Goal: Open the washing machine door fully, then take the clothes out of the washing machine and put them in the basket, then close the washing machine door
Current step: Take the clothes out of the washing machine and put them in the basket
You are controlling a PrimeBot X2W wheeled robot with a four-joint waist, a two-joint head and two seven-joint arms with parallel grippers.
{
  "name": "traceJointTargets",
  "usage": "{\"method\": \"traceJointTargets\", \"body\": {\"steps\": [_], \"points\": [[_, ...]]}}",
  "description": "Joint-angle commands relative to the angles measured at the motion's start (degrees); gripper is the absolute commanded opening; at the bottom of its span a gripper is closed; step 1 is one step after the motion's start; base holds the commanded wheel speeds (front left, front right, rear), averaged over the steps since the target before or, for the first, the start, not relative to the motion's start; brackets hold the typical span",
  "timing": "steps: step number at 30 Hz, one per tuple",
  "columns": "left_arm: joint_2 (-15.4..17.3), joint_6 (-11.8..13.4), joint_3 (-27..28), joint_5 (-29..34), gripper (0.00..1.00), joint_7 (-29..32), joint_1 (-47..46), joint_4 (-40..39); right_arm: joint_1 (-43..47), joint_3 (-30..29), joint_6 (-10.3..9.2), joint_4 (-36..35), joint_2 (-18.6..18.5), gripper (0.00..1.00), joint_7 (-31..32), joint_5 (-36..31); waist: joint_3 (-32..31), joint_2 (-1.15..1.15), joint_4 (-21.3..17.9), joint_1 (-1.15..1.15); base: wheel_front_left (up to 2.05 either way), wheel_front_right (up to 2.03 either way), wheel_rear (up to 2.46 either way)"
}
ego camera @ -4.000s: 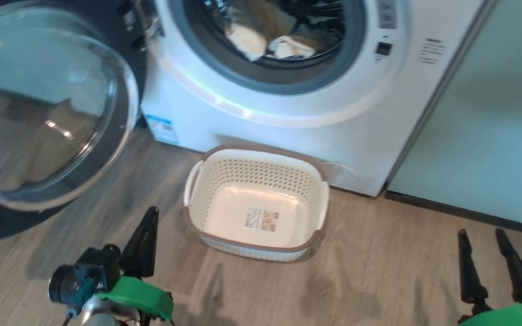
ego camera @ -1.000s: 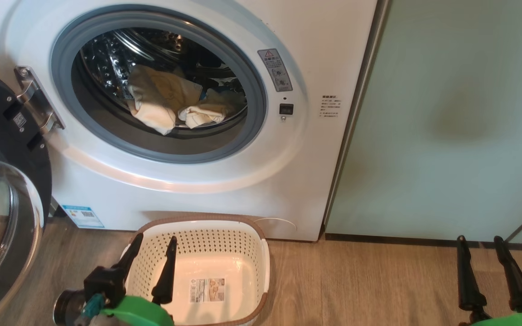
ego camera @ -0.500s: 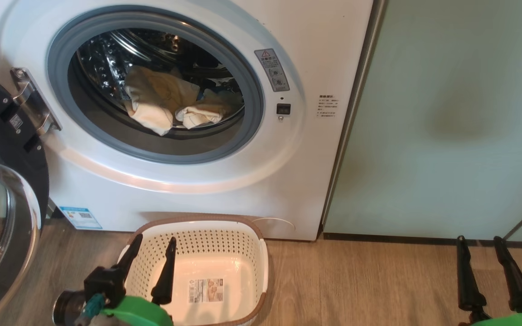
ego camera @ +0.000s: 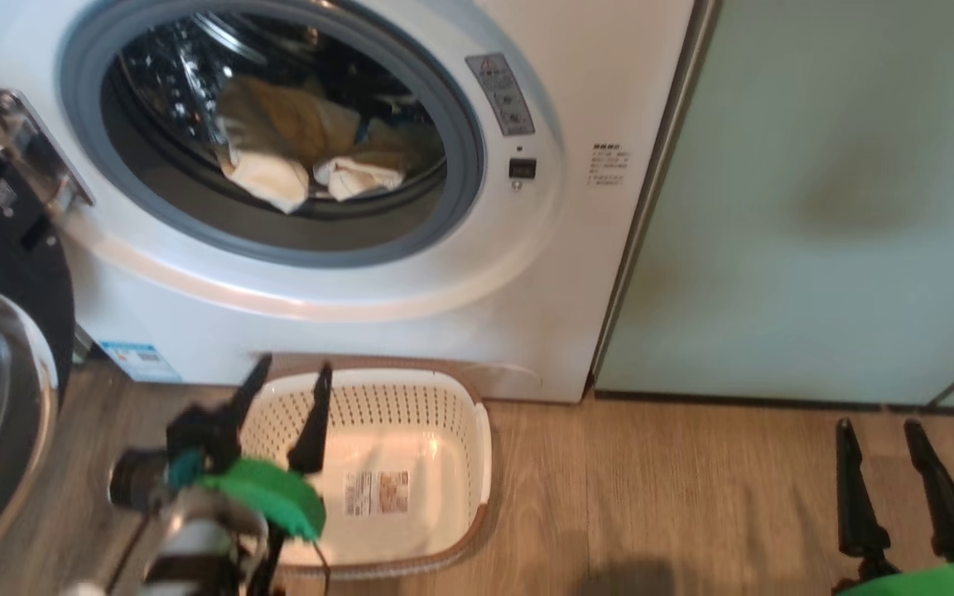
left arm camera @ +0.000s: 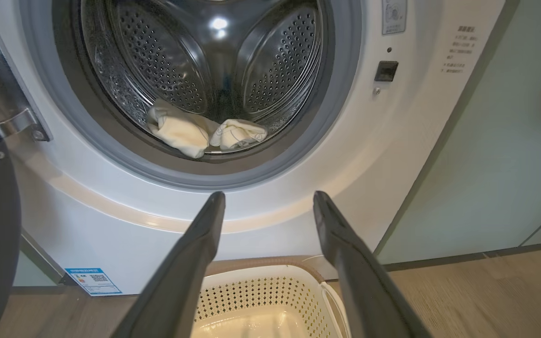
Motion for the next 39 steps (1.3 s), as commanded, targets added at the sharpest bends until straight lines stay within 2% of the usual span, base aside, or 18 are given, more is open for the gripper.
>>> {"method": "traceJointTargets", "body": {"steps": [1,10,15,18,19,27,31,35,39], "points": [[1.8,-0.5,1.9,-0.7,1.0,0.8,-6.6,0.4,-4.0,1.7,0.01,-2.3,-0.9,1.0,-0.4,0.4,2.9,0.0,-0.1,0.0,0.0,0.0,0.0],[5.3,-2.8,0.5,-4.5,1.0,7.1,-24.9,12.6,-8.9,2.4,0.01,-3.1,-0.9,1.0,-0.4,1.9,11.7,0.0,-2.0,0.0,0.0,0.0,0.0],[9.0,-3.4,-1.7,-7.2,1.0,9.8,-35.1,17.7,-11.5,2.4,0.01,-3.3,-0.9,1.0,-0.4,3.2,16.3,0.0,-3.8,0.0,0.0,0.0,0.0],[12.0,-3.5,-5.6,-9.5,1.0,12.2,-40.6,19.3,-13.1,2.5,0.01,-3.8,-0.9,1.0,-0.4,4.2,19.2,0.0,-4.9,0.0,0.0,0.0,0.0],[12.0,-3.5,-5.6,-9.5,1.0,12.2,-40.6,19.3,-13.1,2.5,0.01,-3.8,-0.9,1.0,-0.4,4.2,19.2,0.0,-4.9,0.0,0.0,0.0,0.0],[22.9,-3.5,-20.1,-22.6,1.0,20.1,-52.8,18.6,-16.6,3.0,0.01,-4.9,-0.9,1.0,-0.4,7.3,26.2,0.0,-7.6,0.0,0.0,0.0,0.0],[28.6,-3.5,-25.2,-27.9,1.0,22.8,-57.5,17.7,-17.8,3.8,0.01,-5.0,-0.9,1.0,-0.4,8.6,28.7,0.0,-8.8,0.0,0.0,0.0,0.0],[32.5,-3.5,-28.7,-31.0,1.0,24.2,-61.0,18.4,-18.6,4.1,0.01,-5.0,-0.9,1.0,-0.4,9.6,30.3,0.0,-9.9,0.0,0.0,0.0,0.0],[34.5,-3.5,-31.6,-33.6,1.0,25.4,-63.6,19.5,-19.2,4.8,0.01,-5.0,-0.9,1.0,-0.4,10.4,31.5,0.0,-11.0,0.0,0.0,0.0,0.0]]}}
